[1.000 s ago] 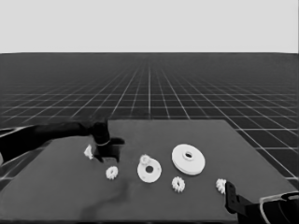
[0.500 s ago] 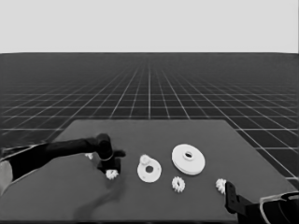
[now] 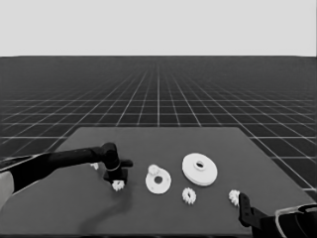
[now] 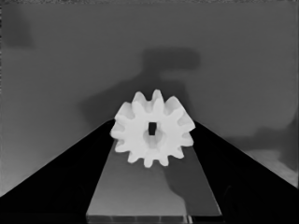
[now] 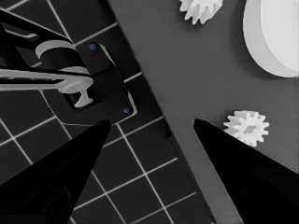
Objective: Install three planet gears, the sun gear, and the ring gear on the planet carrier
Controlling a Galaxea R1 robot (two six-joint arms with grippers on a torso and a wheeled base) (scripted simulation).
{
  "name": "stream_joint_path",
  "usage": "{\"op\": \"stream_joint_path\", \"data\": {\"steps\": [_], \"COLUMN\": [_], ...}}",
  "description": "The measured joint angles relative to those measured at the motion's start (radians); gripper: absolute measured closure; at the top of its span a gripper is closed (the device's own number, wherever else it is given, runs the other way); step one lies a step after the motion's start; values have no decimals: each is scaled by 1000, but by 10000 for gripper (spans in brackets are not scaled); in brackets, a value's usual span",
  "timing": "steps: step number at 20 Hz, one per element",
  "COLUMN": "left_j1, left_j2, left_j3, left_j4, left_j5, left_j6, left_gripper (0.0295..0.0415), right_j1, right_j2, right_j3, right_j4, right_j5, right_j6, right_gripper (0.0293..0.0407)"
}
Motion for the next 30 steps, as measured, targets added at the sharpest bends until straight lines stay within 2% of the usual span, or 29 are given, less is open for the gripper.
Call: {"op": "stream_joint_path", "data": {"steps": [4, 6, 8, 14, 16, 18, 24, 25, 26, 30], "left_j1": [0, -127, -181, -207, -201, -199, -198, -131, -84, -35], "left_j2": [0, -41, -48, -49, 211, 342, 402, 409, 414, 423], "left_j3": [0, 111, 131, 136, 117, 46, -7, -36, -61, -101], "left_j4": [0, -113, -160, -186, -168, -167, -167, -95, -54, -5], "left_j5": [0, 71, 89, 98, 144, 152, 154, 148, 140, 124], "left_j6": [0, -50, -60, -62, -316, -359, -367, -345, -328, -301], "left_gripper": [398, 398, 398, 398, 398, 398, 398, 398, 398, 398], "right_j1": [0, 0, 0, 0, 0, 0, 0, 0, 0, 0], "right_j2": [0, 0, 0, 0, 0, 0, 0, 0, 0, 0], "right_j3": [0, 0, 0, 0, 0, 0, 0, 0, 0, 0], "right_j4": [0, 0, 0, 0, 0, 0, 0, 0, 0, 0], "right_j5": [0, 0, 0, 0, 0, 0, 0, 0, 0, 0], "right_j6": [0, 0, 0, 0, 0, 0, 0, 0, 0, 0], "right_gripper": [315, 315, 315, 315, 315, 315, 315, 315, 315, 315]}}
